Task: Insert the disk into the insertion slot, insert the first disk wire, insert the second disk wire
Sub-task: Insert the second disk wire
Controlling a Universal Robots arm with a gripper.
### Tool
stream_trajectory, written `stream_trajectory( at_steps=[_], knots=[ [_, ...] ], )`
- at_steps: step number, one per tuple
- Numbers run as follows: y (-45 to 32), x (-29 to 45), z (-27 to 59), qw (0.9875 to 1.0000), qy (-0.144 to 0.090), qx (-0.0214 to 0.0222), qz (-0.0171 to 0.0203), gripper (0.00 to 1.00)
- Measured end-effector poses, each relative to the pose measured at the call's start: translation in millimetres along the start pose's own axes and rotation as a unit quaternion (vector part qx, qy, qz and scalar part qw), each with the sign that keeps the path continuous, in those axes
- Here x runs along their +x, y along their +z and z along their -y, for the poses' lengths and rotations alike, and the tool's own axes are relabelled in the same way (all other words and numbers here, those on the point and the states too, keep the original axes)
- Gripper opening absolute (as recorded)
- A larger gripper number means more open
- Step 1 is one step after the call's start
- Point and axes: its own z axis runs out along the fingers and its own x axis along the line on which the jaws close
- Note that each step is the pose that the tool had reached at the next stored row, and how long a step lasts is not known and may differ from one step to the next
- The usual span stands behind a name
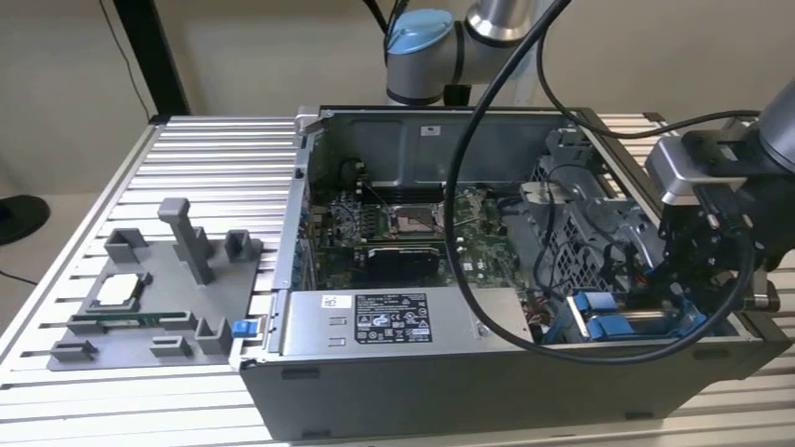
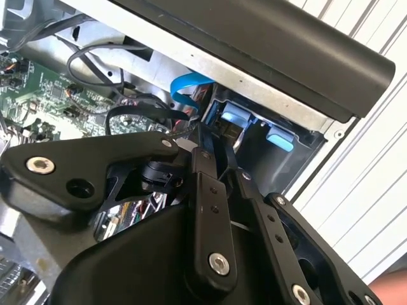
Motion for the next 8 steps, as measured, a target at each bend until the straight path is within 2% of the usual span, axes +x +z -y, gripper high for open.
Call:
stream_trajectory(
  at_steps=[4,8],
  knots=[
    [-0.2,0.0,-0.2,1.0000,0.000,0.0004,0.0008,0.00],
    [-3.5,-0.5,-0.1,1.0000,0.000,0.0000,0.0042,0.00]
  ],
)
